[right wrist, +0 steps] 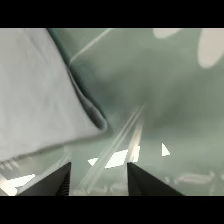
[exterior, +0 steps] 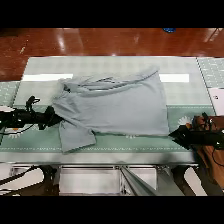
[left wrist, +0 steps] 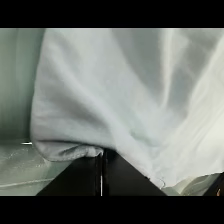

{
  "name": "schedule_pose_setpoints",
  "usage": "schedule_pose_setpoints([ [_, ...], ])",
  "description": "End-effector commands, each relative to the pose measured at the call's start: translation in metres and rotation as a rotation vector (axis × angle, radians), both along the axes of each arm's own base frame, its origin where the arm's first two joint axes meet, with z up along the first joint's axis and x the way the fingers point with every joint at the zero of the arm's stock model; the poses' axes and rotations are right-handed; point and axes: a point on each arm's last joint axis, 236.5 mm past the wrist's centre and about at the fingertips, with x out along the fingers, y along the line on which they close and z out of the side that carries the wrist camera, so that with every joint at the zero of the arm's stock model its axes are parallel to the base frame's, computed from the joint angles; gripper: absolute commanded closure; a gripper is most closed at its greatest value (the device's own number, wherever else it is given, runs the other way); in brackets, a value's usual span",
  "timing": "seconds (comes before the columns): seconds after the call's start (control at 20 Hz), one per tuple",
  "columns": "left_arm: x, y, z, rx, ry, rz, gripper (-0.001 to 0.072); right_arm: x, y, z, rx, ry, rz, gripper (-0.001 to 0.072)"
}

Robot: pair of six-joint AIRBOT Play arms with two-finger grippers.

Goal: Fold the shirts.

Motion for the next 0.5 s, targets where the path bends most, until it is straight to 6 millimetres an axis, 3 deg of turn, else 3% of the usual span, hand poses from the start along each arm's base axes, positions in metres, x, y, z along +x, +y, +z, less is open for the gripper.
schedule_pose_setpoints([
  [0.0, 0.001, -0.001, 0.001, -0.003, -0.002, -0.003, 0.0689, 0.033, 0.013, -0.017, 0.035, -0.057, -0.026, 0.0301],
  [0.1, 0.001, -0.001, 0.001, -0.003, -0.002, -0.003, 0.0689, 0.049, 0.02, -0.031, 0.039, -0.058, -0.045, 0.0304],
  [0.2, 0.003, -0.001, 0.002, -0.004, -0.006, 0.003, 0.0689, 0.076, 0.029, -0.032, 0.052, -0.098, -0.036, 0.04],
  [0.25, 0.004, -0.002, 0.003, -0.011, -0.009, 0.009, 0.0689, 0.087, 0.037, -0.028, 0.069, -0.109, -0.006, 0.0532],
  [0.3, 0.007, -0.003, 0.006, -0.017, -0.018, 0.015, 0.0689, 0.101, 0.051, -0.017, 0.093, -0.158, 0.084, 0.0685],
  [0.4, 0.028, -0.005, 0.03, -0.055, -0.08, 0.031, 0.0689, 0.135, 0.066, 0.023, 0.103, -0.268, 0.207, 0.0687],
  [0.45, 0.047, -0.006, 0.056, -0.082, -0.149, 0.037, 0.0689, 0.156, 0.066, 0.054, 0.086, -0.336, 0.251, 0.0687],
])
